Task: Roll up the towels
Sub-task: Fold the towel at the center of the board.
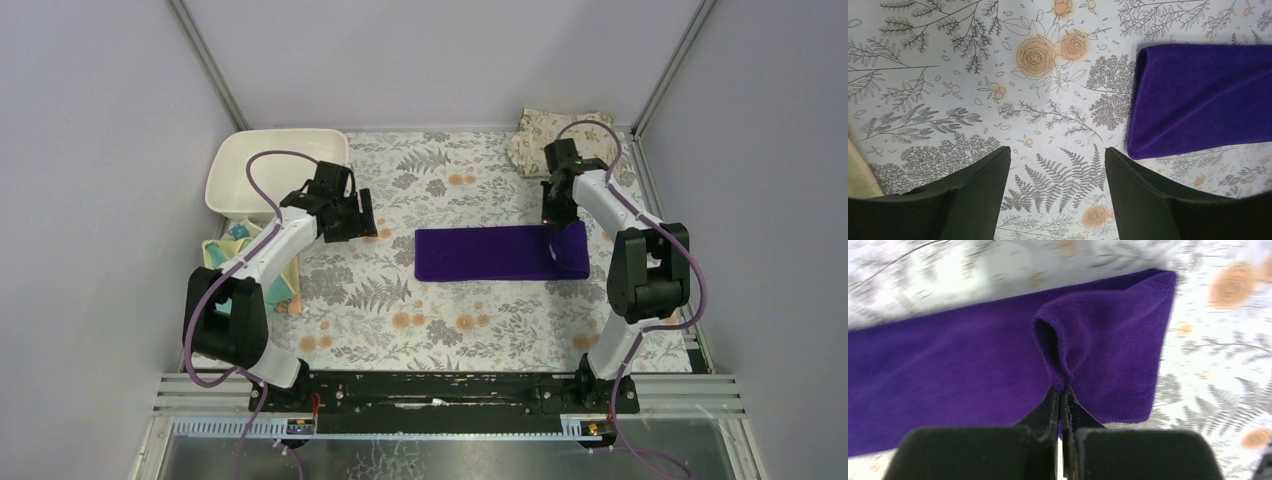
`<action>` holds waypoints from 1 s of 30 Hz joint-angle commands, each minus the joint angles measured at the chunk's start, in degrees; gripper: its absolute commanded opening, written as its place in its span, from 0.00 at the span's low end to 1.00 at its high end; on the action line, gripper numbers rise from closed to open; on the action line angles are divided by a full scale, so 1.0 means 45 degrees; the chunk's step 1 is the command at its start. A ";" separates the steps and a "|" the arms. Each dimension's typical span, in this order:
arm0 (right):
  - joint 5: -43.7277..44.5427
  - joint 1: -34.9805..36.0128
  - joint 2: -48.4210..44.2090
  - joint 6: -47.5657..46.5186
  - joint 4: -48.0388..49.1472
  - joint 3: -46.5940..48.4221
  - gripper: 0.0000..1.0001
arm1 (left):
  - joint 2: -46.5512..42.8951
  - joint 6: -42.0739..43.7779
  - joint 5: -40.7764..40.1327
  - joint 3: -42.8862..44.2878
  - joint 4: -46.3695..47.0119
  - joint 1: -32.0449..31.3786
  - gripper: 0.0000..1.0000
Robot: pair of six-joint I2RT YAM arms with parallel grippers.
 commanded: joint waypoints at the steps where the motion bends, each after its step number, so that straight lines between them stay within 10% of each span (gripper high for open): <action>1: -0.2406 0.1134 -0.0600 0.0971 -0.0203 0.0346 0.00 | -0.0223 -0.0422 0.1111 -0.0353 0.0810 0.0386 0.70; 7: -0.3252 0.2556 -0.0254 0.1944 -0.0003 0.0824 0.00 | -0.0718 -0.0716 0.1611 -0.1110 0.1094 0.0862 0.76; 10: -0.3530 0.3138 -0.0078 0.2383 -0.0009 0.1040 0.00 | -0.0868 -0.0735 0.1629 -0.1430 0.1190 0.0903 1.00; 30: -0.3674 0.6096 0.1545 0.4491 -0.0313 0.3284 0.00 | -0.0806 -0.0785 0.2174 -0.1712 0.1489 0.0908 1.00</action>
